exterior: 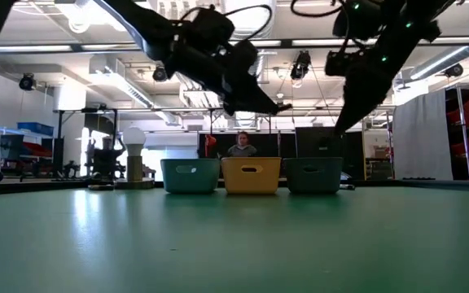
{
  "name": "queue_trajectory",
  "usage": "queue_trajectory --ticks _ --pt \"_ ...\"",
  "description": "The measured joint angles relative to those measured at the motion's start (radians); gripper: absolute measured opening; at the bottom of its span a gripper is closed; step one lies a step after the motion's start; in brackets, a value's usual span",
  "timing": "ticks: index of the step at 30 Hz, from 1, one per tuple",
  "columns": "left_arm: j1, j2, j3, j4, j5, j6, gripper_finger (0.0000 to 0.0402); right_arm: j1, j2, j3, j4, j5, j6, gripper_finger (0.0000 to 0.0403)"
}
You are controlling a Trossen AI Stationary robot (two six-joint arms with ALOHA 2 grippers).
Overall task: Sort batteries
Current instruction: Put the small black battery into the blue bin
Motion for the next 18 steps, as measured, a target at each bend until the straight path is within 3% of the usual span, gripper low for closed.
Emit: queue_trajectory --ticks 4,13,18 --pt "0.002 0.077 0.066 -0.005 0.004 0.017 0.0023 0.056 -0.074 0.000 -0.078 0.069 0.061 0.0140" --pt "-0.008 0.265 0.242 -0.010 0.011 -0.031 0.0022 0.103 -0.121 0.000 -0.081 0.079 0.089 0.0140" --pt "-0.006 0.331 0.334 -0.095 -0.061 -0.038 0.0022 0.103 -0.120 0.000 -0.102 0.082 0.094 0.0137"
